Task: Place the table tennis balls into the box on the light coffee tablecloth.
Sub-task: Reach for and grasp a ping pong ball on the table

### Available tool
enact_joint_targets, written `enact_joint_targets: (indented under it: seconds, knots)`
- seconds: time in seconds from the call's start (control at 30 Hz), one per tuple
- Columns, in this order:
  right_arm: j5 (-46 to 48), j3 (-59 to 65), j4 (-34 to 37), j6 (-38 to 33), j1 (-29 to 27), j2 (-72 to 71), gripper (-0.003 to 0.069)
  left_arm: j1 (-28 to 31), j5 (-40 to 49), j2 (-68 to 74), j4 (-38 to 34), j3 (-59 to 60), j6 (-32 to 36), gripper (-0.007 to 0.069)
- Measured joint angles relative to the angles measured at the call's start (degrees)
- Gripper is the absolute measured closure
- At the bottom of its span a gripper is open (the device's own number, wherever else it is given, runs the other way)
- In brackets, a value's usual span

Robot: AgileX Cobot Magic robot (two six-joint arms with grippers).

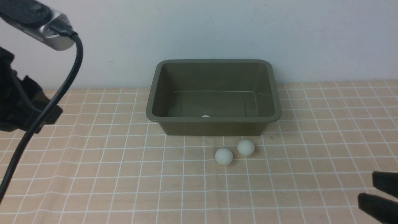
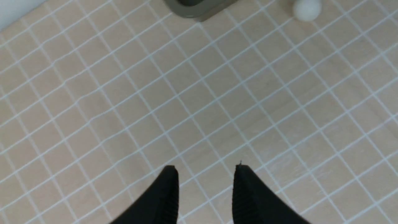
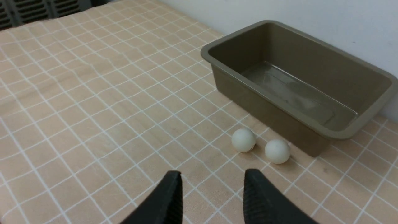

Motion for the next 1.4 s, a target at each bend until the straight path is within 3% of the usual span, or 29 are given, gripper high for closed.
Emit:
enact_joint_targets:
  seconds: [0.17,0.4,0.63,0.73,0.9,0.93,1.07,1.4]
  knots:
    - [2.3,-4.9,-0.3,-2.2,0.0,7.0,0.0396,0.0,-1.4,-3.3,1.1,0.0,-2.7,0.0398]
    - [3.9,-8.5,-0.4,-3.9,0.0,16.4,0.0396,0.0,-11.3,-3.9,-7.1,0.0,0.4,0.0382]
    - [4.0,-8.7,-0.3,-4.9,0.2,23.9,0.0396,0.0,-12.4,1.0,-13.3,0.0,4.8,0.0280]
    - [2.7,-8.7,0.1,-4.7,2.8,27.8,0.0396,0.0,-14.6,4.0,-14.6,0.0,6.0,0.0247]
    - [-3.0,-9.5,-1.7,-2.5,11.5,34.1,0.0396,0.0,-17.4,6.5,-16.3,0.0,8.3,0.0241]
    - [-7.4,-10.3,-3.1,-1.0,15.6,36.3,0.0396,0.0,-18.3,6.9,-16.4,0.0,9.1,0.0241]
    - [-15.3,-13.3,-5.6,5.3,20.6,41.9,0.0396,0.0,-19.2,7.0,-16.4,0.0,9.2,0.0239]
    - [-19.4,-24.3,-14.0,15.3,22.3,57.6,0.0393,0.0,-19.3,7.0,-16.0,0.0,8.5,0.0239]
